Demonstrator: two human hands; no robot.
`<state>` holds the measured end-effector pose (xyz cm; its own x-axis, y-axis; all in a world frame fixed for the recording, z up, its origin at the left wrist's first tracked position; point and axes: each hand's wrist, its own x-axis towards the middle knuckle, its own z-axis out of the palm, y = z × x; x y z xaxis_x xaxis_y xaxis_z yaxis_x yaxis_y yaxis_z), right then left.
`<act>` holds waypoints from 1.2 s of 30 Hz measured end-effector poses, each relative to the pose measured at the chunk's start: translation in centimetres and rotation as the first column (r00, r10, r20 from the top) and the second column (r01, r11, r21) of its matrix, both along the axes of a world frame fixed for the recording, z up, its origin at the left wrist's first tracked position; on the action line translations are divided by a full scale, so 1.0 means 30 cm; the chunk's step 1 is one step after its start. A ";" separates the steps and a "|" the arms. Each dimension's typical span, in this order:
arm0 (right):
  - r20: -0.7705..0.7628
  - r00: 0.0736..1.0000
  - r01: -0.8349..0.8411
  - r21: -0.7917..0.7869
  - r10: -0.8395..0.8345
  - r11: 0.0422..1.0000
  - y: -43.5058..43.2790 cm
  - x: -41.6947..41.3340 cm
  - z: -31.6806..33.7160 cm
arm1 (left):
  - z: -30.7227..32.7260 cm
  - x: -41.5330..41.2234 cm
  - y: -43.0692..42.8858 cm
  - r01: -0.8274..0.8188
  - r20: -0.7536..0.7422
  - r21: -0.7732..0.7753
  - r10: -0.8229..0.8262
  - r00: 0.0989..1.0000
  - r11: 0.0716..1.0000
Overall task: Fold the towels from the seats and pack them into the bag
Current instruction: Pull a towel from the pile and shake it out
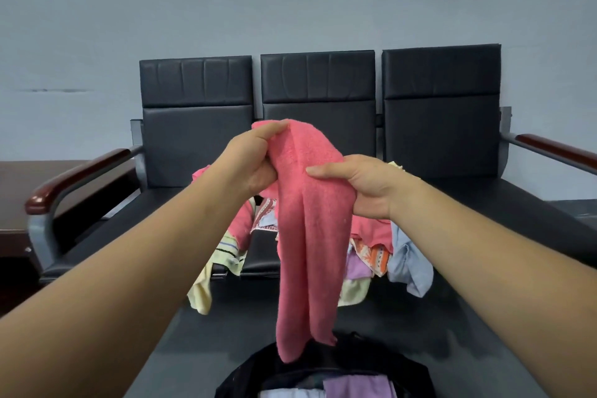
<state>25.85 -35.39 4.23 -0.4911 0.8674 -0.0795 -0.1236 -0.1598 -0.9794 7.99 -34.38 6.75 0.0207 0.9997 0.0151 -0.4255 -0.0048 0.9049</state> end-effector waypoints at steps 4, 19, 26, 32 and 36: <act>-0.115 0.978 0.171 -0.041 -0.175 0.984 0.026 -0.005 0.049 | -0.054 -0.034 -0.022 0.350 -0.423 -0.052 -0.338 0.841 0.935; -0.088 0.988 0.129 0.021 -0.127 0.991 0.026 0.029 -0.077 | -0.161 0.025 -0.020 0.099 -0.202 0.060 -0.085 0.976 0.993; -0.063 0.941 0.337 0.095 -0.332 0.937 0.040 0.040 -0.116 | -0.203 -0.021 0.008 0.019 -0.325 0.050 -0.001 0.946 0.999; -0.209 0.865 0.489 0.158 -0.455 0.858 0.069 0.076 -0.131 | -0.199 -0.086 0.009 -0.069 -0.378 0.032 0.076 0.923 0.997; -0.268 0.869 0.435 0.014 -0.415 0.901 0.074 0.078 -0.129 | -0.184 -0.067 -0.005 -0.004 -0.201 -0.005 0.003 0.980 1.000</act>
<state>28.20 -33.16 0.37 -0.0687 0.9954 0.0669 -0.4072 0.0333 -0.9128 5.96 -34.52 1.22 0.0192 0.9998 0.0059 -0.2350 -0.0012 0.9720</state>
